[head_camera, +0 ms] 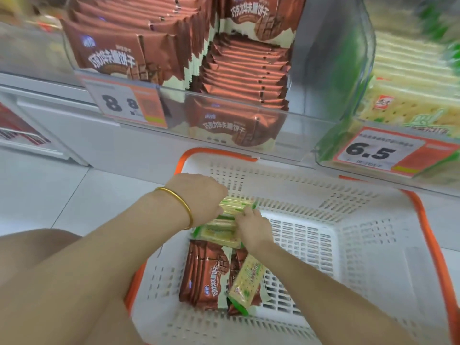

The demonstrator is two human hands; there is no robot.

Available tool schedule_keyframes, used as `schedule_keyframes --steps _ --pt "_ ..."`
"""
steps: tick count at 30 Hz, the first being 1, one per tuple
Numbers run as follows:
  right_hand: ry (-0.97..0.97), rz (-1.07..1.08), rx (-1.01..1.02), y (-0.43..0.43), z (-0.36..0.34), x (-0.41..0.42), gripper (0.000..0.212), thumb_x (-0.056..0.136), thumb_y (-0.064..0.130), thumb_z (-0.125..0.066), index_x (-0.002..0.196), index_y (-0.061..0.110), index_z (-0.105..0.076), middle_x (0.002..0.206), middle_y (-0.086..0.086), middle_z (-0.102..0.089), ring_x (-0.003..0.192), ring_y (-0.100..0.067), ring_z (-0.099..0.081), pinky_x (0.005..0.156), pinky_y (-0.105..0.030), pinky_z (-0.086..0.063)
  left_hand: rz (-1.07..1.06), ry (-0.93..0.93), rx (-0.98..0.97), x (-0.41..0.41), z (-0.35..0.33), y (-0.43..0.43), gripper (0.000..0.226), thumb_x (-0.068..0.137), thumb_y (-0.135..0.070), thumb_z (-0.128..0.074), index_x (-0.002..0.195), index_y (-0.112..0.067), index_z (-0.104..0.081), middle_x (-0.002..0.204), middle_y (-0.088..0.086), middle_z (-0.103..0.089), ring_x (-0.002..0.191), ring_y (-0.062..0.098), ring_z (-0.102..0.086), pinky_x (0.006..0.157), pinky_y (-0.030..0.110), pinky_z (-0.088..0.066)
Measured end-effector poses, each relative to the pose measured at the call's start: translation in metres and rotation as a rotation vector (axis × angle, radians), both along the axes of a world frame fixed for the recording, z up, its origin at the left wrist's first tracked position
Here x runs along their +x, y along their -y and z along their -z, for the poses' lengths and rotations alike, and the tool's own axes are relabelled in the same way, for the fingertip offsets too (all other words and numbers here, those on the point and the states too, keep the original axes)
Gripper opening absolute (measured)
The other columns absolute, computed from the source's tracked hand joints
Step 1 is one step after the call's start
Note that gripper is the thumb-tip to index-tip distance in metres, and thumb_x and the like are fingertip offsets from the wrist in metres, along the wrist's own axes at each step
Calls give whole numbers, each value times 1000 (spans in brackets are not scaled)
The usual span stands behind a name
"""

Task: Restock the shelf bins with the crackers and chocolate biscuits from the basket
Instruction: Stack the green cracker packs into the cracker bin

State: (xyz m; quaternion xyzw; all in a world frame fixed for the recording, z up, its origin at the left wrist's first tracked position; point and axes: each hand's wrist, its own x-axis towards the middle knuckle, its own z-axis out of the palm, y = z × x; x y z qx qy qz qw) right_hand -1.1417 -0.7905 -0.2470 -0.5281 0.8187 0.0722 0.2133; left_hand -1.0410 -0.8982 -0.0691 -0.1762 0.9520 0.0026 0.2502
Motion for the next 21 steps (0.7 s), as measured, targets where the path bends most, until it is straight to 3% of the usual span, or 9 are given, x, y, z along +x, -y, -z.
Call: schedule_keyframes --steps 1,3,6,9,12,14,16,18,21 --pt "102 20 -69 -2 -8 -7 6 91 11 -53 96 10 -55 108 -9 -48 107 -27 -49 77 -35 -45 -8 -2 2 0 -1 0 32 99 -37 -38 125 -22 -49 121 1 -56 111 21 -53 79 33 -42" --pt "412 121 -106 -9 -32 -25 16 96 21 -53 93 5 -53 93 -7 -47 94 -27 -53 74 -36 -47 -26 8 -22 -1 -2 0 30 99 -35 -38 122 -21 -50 119 0 -56 109 22 -54 78 33 -43" --pt "949 436 -82 -31 -84 -46 26 94 20 -59 111 1 -58 96 -8 -52 87 -20 -58 67 -27 -57 -66 -71 -24 -6 -3 -8 22 98 -27 -39 112 -19 -54 113 1 -58 105 23 -56 69 30 -39" --pt "1194 607 -157 -61 -129 -53 18 93 17 -60 105 4 -61 93 -13 -65 81 -24 -63 67 -29 -59 -139 -280 129 -13 -2 -22 16 94 -25 -48 103 -16 -56 107 3 -59 101 23 -56 75 32 -45" --pt "1319 778 -264 -88 -161 -49 10 92 16 -59 94 6 -61 80 -10 -69 68 -22 -66 59 -27 -58 27 -429 225 -12 1 -45 50 79 -43 -67 121 -21 -52 121 -1 -49 113 21 -46 94 35 -42" --pt "1444 876 -302 -102 -178 -44 18 90 19 -61 97 3 -61 78 -12 -69 61 -19 -66 54 -26 -56 245 -509 89 -13 3 -67 72 62 -53 -74 123 -20 -52 119 -2 -52 109 21 -49 86 37 -48" --pt "1525 882 -317 -113 -195 -41 36 87 31 -60 104 -1 -61 81 -16 -68 60 -19 -66 53 -26 -55 277 -622 42 -18 3 -85 61 57 -39 -81 109 -16 -59 102 1 -62 93 23 -59 68 35 -54" --pt "1446 838 -341 -125 -209 -42 50 91 48 -47 102 1 -63 80 -17 -68 62 -21 -65 53 -28 -54 150 -768 187 -26 -5 -96 35 70 -22 -77 101 -16 -63 92 2 -66 86 24 -61 67 37 -53" --pt "1147 808 -525 -142 -222 -53 49 97 46 -39 92 4 -62 76 -13 -64 62 -20 -62 55 -30 -51 -428 -766 768 -36 -31 -105 11 84 -22 -69 93 -18 -65 82 -2 -70 79 12 -66 72 27 -53"
